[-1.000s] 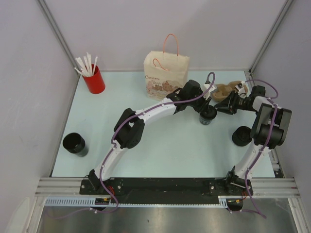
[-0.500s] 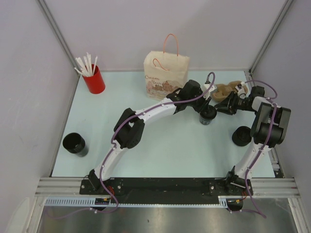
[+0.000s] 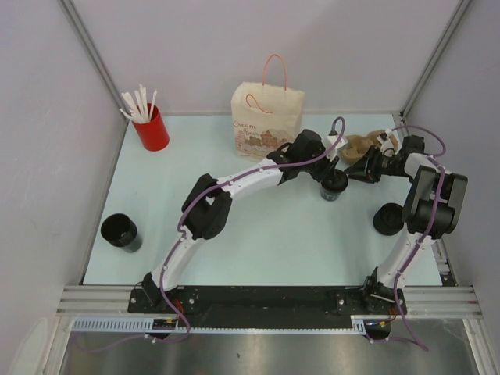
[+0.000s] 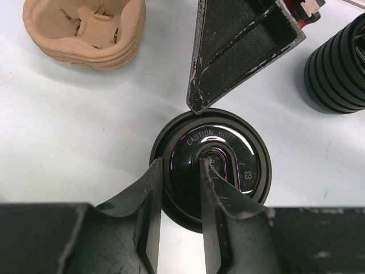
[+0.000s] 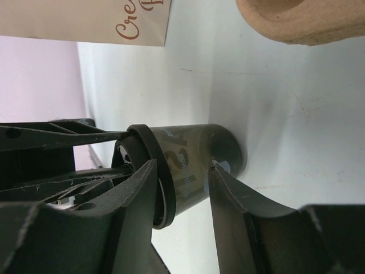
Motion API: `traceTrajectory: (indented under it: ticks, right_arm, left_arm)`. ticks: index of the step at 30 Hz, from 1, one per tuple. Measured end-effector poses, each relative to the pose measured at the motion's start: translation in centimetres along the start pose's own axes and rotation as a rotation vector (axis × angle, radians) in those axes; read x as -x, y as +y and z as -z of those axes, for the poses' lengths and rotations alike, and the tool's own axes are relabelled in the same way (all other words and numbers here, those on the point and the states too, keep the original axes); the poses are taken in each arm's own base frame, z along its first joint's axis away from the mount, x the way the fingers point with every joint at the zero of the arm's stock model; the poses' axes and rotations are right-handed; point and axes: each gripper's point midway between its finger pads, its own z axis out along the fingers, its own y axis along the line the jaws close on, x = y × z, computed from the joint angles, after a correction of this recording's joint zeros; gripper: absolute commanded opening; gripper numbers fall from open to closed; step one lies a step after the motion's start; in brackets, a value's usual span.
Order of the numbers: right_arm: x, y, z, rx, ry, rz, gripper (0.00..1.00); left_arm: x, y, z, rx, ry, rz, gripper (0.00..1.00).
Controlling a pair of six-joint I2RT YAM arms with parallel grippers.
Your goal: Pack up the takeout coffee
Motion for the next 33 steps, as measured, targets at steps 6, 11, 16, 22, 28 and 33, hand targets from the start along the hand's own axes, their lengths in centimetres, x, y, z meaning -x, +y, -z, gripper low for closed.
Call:
traceTrajectory:
  ticks: [6,11,16,22,28,33]
  right_arm:
    - [0.1,0.1,0.0,-0.106,0.0,0.088,0.43]
    - [0.1,-0.1,-0.2,-0.157,0.003,0.119,0.43]
    - [0.2,-0.3,-0.5,-0.18,0.008,0.129,0.43]
    - [0.2,0.1,-0.5,-0.181,0.006,0.142,0.46]
    - [0.5,0.6,0.1,-0.224,-0.008,0.214,0.57]
    - [1.3,1.8,1.3,-0.197,-0.032,0.218,0.64]
  left_arm:
    - [-0.1,0.0,0.1,0.017,-0.009,-0.005,0.27]
    - [-0.1,0.1,0.2,0.027,-0.016,-0.009,0.27]
    - [-0.2,0.2,0.2,0.039,-0.018,-0.01,0.26]
    - [-0.2,0.3,0.3,0.045,-0.019,-0.011,0.26]
    - [-0.2,0.3,0.5,0.046,-0.011,-0.011,0.26]
    - [-0.1,0.2,0.7,0.045,0.004,-0.014,0.26]
